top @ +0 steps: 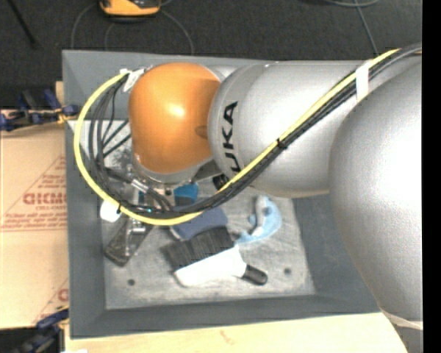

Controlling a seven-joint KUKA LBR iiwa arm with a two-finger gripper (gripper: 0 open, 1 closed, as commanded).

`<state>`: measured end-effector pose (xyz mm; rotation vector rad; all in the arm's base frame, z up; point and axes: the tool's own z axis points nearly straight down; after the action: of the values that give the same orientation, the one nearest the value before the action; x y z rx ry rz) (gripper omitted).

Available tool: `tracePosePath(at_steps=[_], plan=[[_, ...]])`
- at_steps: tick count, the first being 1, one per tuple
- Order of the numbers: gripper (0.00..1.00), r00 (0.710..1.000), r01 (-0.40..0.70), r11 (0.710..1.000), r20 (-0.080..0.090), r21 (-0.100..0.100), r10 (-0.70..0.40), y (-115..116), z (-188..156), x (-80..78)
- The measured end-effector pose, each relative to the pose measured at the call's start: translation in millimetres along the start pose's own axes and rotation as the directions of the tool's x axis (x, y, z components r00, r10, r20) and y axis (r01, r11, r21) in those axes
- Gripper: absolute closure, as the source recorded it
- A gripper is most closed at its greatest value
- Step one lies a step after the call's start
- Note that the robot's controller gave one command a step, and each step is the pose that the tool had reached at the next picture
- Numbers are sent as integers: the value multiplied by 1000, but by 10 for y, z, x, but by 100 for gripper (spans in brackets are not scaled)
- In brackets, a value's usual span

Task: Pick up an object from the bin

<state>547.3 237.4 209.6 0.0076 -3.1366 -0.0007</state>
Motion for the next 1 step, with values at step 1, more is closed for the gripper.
tracePosePath(at_steps=[1], plan=[[0, 1000, -4, 1000, 7, -2, 4, -10, -45, -20]])
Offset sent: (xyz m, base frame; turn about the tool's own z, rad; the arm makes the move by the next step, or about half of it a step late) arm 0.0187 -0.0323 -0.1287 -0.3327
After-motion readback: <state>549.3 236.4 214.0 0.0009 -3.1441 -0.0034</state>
